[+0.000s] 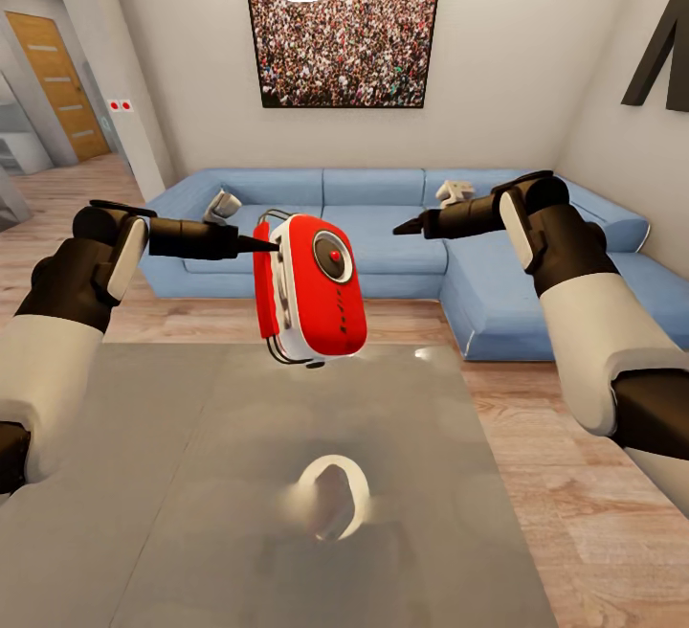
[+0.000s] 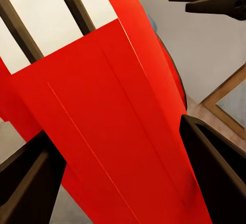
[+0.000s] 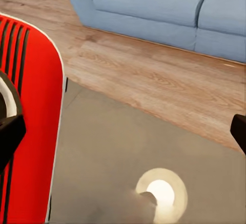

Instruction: Turn on the radio receiver that's on the table in the living room.

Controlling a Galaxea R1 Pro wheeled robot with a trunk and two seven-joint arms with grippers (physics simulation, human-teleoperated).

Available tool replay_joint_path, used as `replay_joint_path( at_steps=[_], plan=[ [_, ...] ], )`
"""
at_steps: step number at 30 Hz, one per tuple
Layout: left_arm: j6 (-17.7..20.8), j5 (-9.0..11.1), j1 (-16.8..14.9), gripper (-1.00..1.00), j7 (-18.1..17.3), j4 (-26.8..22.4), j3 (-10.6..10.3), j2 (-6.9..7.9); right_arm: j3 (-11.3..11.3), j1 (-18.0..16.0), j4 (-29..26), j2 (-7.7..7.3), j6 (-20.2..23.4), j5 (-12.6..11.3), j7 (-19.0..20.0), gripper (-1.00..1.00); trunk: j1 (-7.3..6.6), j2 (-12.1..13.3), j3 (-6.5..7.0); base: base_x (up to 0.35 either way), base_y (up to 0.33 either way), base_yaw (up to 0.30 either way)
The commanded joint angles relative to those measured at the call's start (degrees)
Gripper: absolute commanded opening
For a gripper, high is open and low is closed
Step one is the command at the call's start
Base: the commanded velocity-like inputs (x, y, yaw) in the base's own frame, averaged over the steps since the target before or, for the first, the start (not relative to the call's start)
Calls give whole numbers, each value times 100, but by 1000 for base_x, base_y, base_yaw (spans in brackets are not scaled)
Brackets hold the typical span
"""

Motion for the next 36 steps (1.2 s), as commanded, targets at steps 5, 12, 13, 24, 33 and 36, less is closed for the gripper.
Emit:
replay_joint_path(
  at_steps=[5, 12, 13, 24, 33, 36],
  plan=[
    [20, 54, -1, -100, -3, 1, 2, 2, 14, 0, 16, 0, 0, 0, 95, 100, 0, 0, 0, 0, 0, 0],
    [19, 54, 6, -100, 0, 1, -1, 1, 17, 0, 39, -1, 1, 0, 121, 100, 0, 0, 0, 0, 0, 0],
    [19, 54, 7, -100, 0, 1, -2, 2, 17, 0, 41, 1, 0, 0, 123, 100, 0, 0, 0, 0, 0, 0],
    [19, 52, 8, -100, 0, 1, 0, -2, 17, 0, 43, 8, 0, 0, 130, 100, 0, 0, 0, 0, 0, 0],
    [13, 46, 8, -100, 2, 1, -3, -5, 30, 0, 43, 8, -4, 0, 131, 100, 0, 0, 0, 0, 0, 0],
    [11, 45, 8, -100, 6, 1, -3, -6, 34, 0, 44, 21, -5, 0, 131, 100, 0, 0, 0, 0, 0, 0]
  ],
)
